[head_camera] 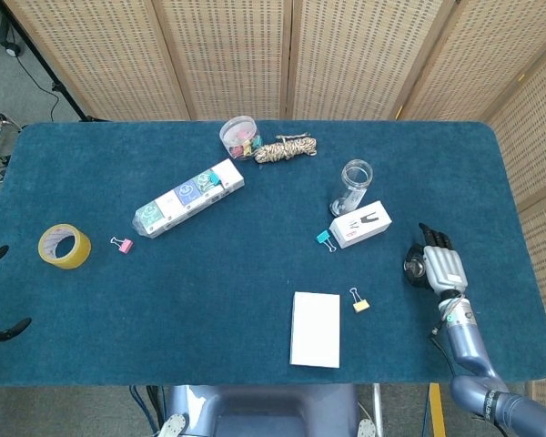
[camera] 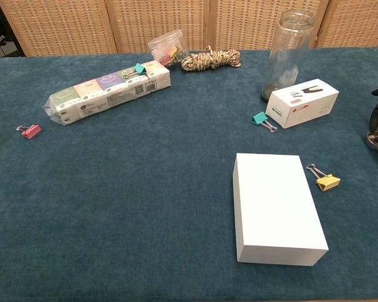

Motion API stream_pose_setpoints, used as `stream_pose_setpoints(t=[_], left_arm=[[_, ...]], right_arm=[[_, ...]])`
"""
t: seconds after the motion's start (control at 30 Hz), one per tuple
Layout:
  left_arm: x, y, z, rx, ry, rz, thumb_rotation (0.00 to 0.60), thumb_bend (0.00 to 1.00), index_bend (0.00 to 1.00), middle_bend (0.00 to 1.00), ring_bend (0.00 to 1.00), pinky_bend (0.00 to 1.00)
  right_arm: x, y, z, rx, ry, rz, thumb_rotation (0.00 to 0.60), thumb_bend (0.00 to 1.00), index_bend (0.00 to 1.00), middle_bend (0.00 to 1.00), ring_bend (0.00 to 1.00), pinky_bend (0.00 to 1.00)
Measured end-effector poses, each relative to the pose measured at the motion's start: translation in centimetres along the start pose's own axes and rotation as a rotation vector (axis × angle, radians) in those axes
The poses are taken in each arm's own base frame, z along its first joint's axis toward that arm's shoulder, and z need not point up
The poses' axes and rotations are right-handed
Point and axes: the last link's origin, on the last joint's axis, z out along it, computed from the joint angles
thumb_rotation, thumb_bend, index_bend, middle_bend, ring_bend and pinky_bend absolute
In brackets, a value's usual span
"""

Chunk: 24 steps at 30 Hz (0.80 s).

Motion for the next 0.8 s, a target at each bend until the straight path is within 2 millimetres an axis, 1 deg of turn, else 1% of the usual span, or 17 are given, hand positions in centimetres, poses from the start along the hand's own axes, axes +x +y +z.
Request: stream_pose_setpoints(t=[0.1,0.23,0.37,0.5,0.63,0.8], left_arm=[[0.04,0.0,-0.04,0.001,0.003,0.001,0.6,0.13,0.0,0.0,0.0,0.0],[0.01,-0.02,-0.02,0.002,0.001,0.0,0.6,0.13,0.0,0.0,0.0,0.0],[-0.03,0.01,0.02,0.002,-0.001,0.001,0.6,0.13,0.0,0.0,0.0,0.0],[-0.03,-0.01,0.09,0.005,-0.001,0.0,0.6,0.13,0.0,0.0,0.0,0.0],[-0.06,0.03,0.12,0.004,-0.002,0.001,0.6,0.13,0.0,0.0,0.0,0.0],[-0.09,0.07,0.11,0.004,-0.002,0.002,0.6,0.13,0.0,0.0,0.0,0.0]], right_arm=[[-0.17,0.08,0.08,-0.003,-0.005,-0.003,0.6,0.45,0.5,0.0,0.0,0.0],[-0.41,0.14,0.19,-0.006,-0.011,-0.005,0.6,0.46,0.5,0.0,0.0,0.0],[-0.65,0.32,0.36,-0.014,-0.015,-0.014,0.6,0.5,0.51,0.0,0.0,0.0],[-0.79,0.54,0.44,-0.022,-0.015,-0.015,0.6,0.52,0.55,0.0,0.0,0.0],[-0.87,0.86,0.39,-0.032,-0.012,-0.008,0.6,0.56,0.61,0.0,0.0,0.0],[-0.75,0.92,0.28,-0.028,-0.001,0.001,0.6,0.57,0.64,0.0,0.0,0.0]])
